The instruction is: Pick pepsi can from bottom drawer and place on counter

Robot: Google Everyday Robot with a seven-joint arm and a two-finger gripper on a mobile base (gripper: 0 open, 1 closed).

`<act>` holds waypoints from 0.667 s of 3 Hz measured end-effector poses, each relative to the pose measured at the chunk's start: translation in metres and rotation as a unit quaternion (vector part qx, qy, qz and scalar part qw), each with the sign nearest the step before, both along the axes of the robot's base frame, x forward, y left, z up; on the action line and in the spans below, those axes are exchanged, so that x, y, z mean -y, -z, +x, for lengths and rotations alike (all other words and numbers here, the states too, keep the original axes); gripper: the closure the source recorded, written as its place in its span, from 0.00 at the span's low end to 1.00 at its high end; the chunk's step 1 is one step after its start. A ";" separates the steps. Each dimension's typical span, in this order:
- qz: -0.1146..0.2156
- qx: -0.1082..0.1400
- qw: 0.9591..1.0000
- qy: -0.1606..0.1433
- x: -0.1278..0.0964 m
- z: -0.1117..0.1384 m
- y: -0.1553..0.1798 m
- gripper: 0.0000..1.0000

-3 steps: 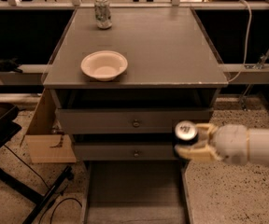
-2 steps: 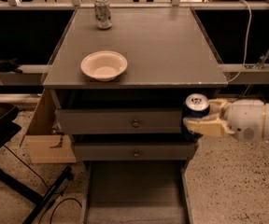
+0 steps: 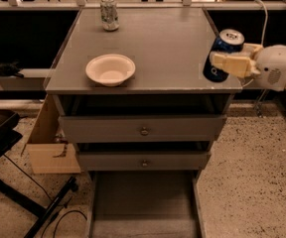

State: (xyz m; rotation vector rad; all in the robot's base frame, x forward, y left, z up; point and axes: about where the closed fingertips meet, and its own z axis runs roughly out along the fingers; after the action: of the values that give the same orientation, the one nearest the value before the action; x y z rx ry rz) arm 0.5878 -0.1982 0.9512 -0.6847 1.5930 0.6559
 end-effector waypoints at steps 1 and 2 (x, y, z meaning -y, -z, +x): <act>0.032 0.018 0.998 0.053 0.031 0.060 -0.015 1.00; 0.045 0.016 0.995 0.089 0.057 0.108 -0.005 1.00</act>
Offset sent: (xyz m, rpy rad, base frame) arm 0.1645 -0.0959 -0.0138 0.1195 -0.0194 -0.2778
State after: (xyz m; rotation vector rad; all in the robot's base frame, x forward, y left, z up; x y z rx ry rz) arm 0.6958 -0.2548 0.9559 -0.4775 1.5650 0.5784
